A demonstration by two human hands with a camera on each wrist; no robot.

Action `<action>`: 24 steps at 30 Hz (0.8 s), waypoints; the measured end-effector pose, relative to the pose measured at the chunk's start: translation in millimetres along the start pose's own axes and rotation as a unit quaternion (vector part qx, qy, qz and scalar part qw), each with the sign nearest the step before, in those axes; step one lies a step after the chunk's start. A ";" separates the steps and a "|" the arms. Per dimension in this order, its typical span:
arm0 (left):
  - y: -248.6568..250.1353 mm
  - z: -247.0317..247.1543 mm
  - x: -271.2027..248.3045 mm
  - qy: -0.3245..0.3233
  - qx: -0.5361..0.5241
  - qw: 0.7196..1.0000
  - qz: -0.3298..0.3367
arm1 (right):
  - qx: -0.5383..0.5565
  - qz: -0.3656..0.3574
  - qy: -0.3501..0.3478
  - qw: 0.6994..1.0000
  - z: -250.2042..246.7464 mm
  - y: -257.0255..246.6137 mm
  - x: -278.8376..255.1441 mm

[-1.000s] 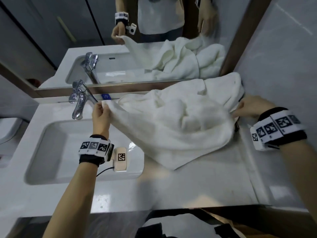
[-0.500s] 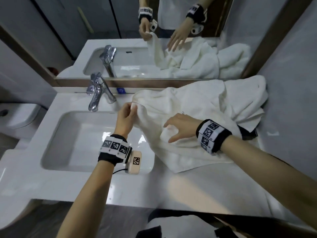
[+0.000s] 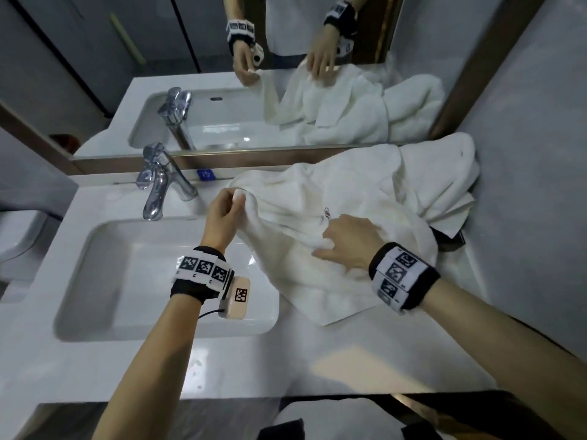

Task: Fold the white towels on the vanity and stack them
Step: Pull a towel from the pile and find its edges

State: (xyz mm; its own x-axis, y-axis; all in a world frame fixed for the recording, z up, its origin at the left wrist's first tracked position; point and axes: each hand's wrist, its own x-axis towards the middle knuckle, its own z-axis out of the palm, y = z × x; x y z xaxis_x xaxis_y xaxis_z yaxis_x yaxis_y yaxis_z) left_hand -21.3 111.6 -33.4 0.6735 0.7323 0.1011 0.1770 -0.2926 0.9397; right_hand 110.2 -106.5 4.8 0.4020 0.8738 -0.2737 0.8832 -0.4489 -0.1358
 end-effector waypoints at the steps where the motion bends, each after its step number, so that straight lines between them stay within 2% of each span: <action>1: 0.5 3.0 3.2 -0.005 0.004 1.000 0.001 | 0.037 0.031 0.029 0.998 -13.1 12.8 -11.4; 4: 5.9 16.7 15.6 -0.028 0.010 0.999 0.015 | 0.101 0.097 0.086 0.986 -48.4 61.3 -57.0; 8: 17.6 45.6 35.6 -0.061 0.017 0.997 0.042 | 0.126 0.190 0.152 0.962 -70.2 113.8 -118.8; 10: 20.1 62.5 45.3 -0.106 0.040 0.992 0.052 | 0.122 0.237 0.175 0.948 -71.7 135.1 -139.2; 12: 18.8 80.2 51.6 -0.181 0.098 0.975 0.086 | 0.096 0.274 0.184 0.939 -66.2 154.0 -150.6; 14: 15.2 99.3 53.9 -0.269 0.193 0.929 0.165 | 0.083 0.309 0.188 0.929 -55.9 166.6 -155.2; 16: 15.5 117.6 52.5 -0.347 0.280 0.864 0.235 | 0.083 0.330 0.185 0.922 -43.9 172.4 -156.0; 19: 24.1 138.5 49.5 -0.399 0.359 0.779 0.324 | 0.098 0.344 0.161 0.920 -30.2 172.4 -155.7; 24: 40.2 157.0 29.7 -0.414 0.327 0.723 0.446 | 0.149 0.325 0.152 0.922 -17.7 167.5 -154.7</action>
State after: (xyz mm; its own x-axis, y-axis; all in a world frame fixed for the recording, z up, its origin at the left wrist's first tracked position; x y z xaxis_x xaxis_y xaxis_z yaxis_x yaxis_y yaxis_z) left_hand 118.5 25.1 -43.9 0.8804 -0.4661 0.0877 -0.4729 -0.8483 0.2384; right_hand 200.2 -313.6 41.2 0.9114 0.3946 -0.1166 0.3451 -0.8874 -0.3056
